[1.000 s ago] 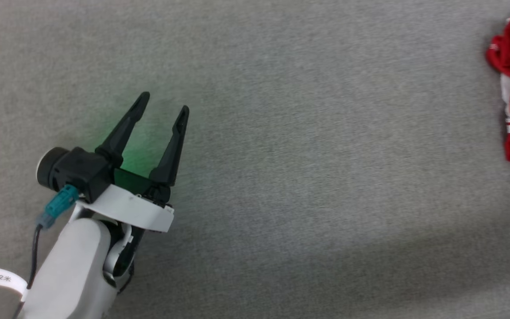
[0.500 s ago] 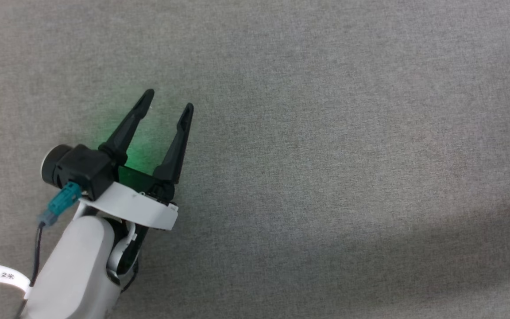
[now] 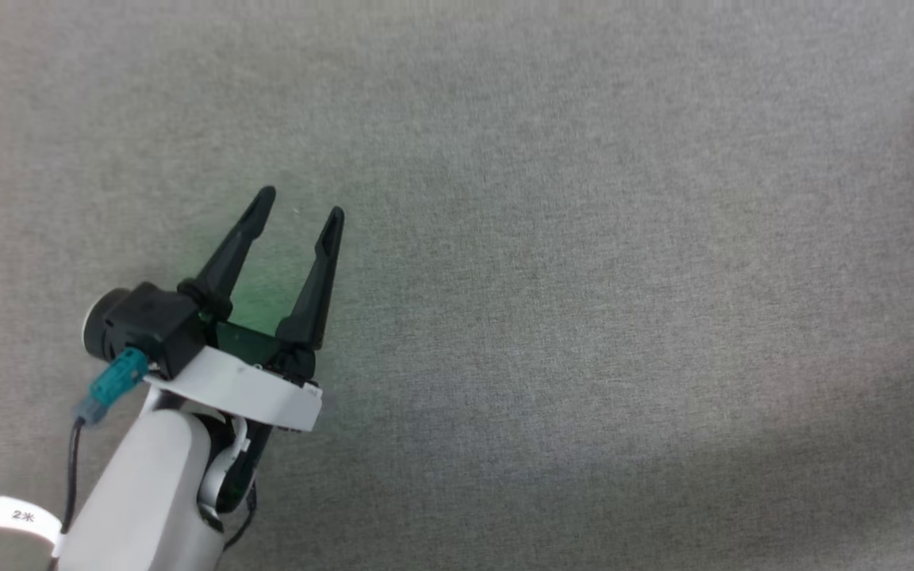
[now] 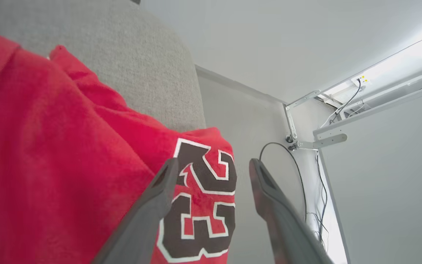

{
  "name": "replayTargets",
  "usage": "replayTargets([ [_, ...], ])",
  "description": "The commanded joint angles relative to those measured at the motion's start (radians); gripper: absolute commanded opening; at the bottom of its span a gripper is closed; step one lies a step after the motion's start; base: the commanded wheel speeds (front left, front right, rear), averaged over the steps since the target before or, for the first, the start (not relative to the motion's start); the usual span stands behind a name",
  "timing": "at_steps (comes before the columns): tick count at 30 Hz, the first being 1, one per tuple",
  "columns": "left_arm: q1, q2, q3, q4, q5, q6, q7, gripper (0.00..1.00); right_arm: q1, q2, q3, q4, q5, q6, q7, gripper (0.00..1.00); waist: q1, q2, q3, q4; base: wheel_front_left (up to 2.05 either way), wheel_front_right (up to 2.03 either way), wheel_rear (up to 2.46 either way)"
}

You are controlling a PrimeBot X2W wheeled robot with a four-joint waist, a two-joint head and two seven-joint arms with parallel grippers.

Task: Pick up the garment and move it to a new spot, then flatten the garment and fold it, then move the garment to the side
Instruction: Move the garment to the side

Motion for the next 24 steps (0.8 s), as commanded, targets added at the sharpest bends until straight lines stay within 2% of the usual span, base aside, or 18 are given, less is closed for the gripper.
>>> replayTargets([
  [1, 0.013, -0.003, 0.005, 0.002, 0.000, -0.002, 0.001, 1.00, -0.002, 0.007, -0.013, 0.006, -0.001, -0.001, -0.012, 1.00, 0.0000, -0.0001, -0.030, 0.012, 0.00, 0.00, 0.00],
  [6, 0.053, -0.017, 0.024, 0.010, 0.010, -0.002, 0.001, 1.00, 0.024, 0.047, -0.053, 0.019, 0.027, -0.001, -0.081, 1.00, 0.0000, -0.0001, -0.099, 0.032, 0.00, 0.00, 0.00],
  [10, 0.099, -0.027, 0.050, 0.016, 0.017, -0.002, 0.001, 1.00, 0.061, 0.096, -0.026, 0.026, 0.064, -0.001, -0.145, 1.00, 0.0000, -0.0001, -0.167, 0.053, 0.00, 0.00, 0.00],
  [17, 0.215, -0.038, 0.116, 0.023, 0.031, 0.002, 0.001, 1.00, 0.179, 0.188, 0.085, 0.015, 0.147, -0.001, -0.253, 1.00, 0.0000, -0.0001, -0.300, 0.089, 0.00, 0.00, 0.00],
  [24, 0.337, -0.050, 0.187, 0.011, 0.035, 0.016, 0.001, 1.00, 0.321, 0.260, 0.162, -0.091, 0.258, -0.001, -0.301, 1.00, 0.0000, -0.0001, -0.415, 0.119, 0.00, 0.00, 0.00],
])
